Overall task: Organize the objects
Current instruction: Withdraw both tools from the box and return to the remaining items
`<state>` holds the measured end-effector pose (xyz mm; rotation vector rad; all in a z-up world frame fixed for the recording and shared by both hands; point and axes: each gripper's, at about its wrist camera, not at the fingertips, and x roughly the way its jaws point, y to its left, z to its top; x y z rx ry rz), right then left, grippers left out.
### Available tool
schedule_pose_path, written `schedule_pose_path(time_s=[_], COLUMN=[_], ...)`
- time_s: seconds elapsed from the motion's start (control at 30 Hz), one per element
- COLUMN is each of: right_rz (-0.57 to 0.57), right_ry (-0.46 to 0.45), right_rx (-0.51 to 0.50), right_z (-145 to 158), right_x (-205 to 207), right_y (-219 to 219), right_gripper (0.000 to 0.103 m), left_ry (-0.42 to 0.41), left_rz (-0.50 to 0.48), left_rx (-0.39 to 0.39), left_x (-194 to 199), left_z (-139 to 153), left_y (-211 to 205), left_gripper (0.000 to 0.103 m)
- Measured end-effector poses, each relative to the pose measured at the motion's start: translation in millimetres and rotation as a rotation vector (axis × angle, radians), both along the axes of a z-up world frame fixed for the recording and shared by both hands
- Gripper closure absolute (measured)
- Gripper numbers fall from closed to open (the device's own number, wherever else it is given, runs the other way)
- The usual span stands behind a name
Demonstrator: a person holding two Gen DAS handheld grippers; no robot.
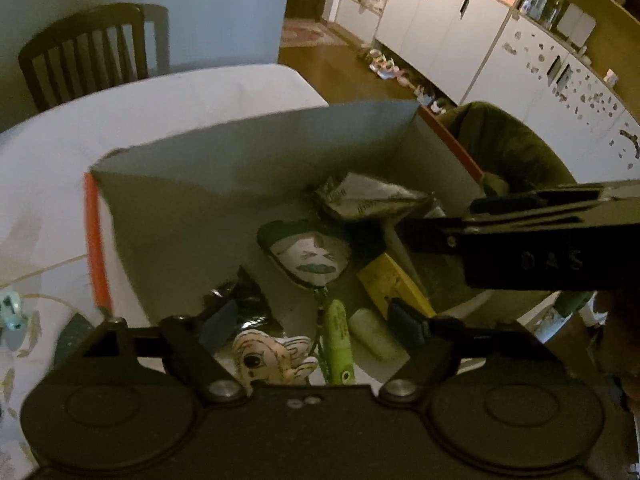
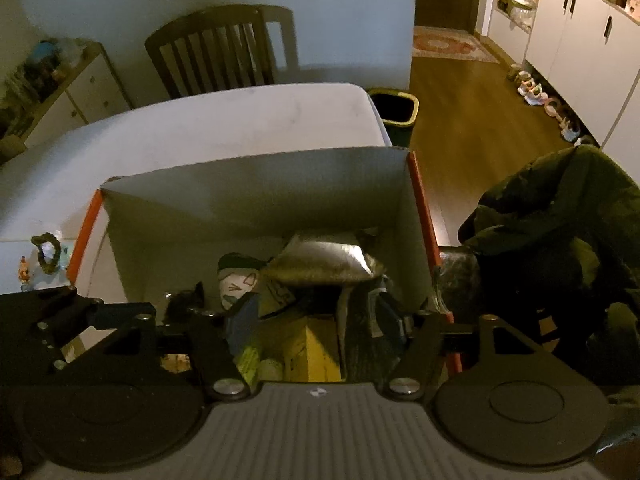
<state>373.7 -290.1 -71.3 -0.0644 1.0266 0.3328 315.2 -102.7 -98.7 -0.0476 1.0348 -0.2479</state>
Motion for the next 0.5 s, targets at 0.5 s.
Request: schedule_pose_path(time_s=[0.5], right_rz=[0.029], right_ry=[-0.057], right_rx=[0.054], right_z=[38], right_x=[-43], right_y=[6], right_gripper=[0.030], left_ry=[-0.126], left_rz=[0.022], left_rx=[-0.043], left_x=[-42], left_z=[42], left_y=[33], left_gripper=[0.015])
